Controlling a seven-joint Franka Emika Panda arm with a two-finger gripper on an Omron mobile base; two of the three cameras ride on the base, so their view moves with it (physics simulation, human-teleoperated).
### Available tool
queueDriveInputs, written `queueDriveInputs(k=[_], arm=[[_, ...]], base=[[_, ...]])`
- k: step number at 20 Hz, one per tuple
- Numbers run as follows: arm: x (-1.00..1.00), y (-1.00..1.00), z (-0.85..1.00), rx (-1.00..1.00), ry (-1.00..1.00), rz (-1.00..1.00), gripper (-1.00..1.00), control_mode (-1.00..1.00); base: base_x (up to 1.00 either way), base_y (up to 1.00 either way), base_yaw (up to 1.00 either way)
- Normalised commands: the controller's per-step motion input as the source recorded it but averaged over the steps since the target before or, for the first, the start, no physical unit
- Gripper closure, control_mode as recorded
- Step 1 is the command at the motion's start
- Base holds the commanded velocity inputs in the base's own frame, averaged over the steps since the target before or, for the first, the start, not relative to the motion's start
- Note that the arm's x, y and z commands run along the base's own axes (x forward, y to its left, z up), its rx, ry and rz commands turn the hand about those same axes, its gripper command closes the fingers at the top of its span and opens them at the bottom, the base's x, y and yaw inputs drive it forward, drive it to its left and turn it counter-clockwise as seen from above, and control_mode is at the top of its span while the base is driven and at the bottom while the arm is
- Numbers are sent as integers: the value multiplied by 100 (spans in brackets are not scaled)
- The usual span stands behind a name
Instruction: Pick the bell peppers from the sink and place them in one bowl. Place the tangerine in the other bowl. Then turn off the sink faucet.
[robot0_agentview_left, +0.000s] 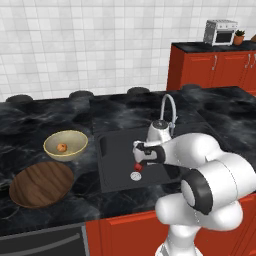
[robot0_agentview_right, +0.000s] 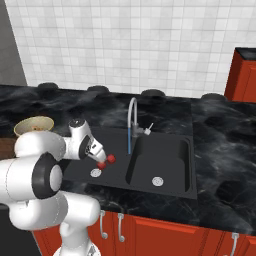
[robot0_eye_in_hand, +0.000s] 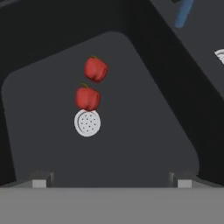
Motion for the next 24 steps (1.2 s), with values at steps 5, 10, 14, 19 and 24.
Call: queueDriveInputs(k=[5, 10, 14, 19, 24], arm=[[31, 0, -39, 0, 0, 0, -100, -100], [31, 0, -31, 0, 0, 0, -100, -100], [32, 0, -26, 0, 0, 0, -100, -100], [37, 2, -24, 0, 6, 0, -100, -100], [42, 5, -24, 0, 14, 0, -100, -100]], base=[[0, 0, 0], [0, 0, 0], [0, 0, 0], [0, 0, 0], [0, 0, 0]])
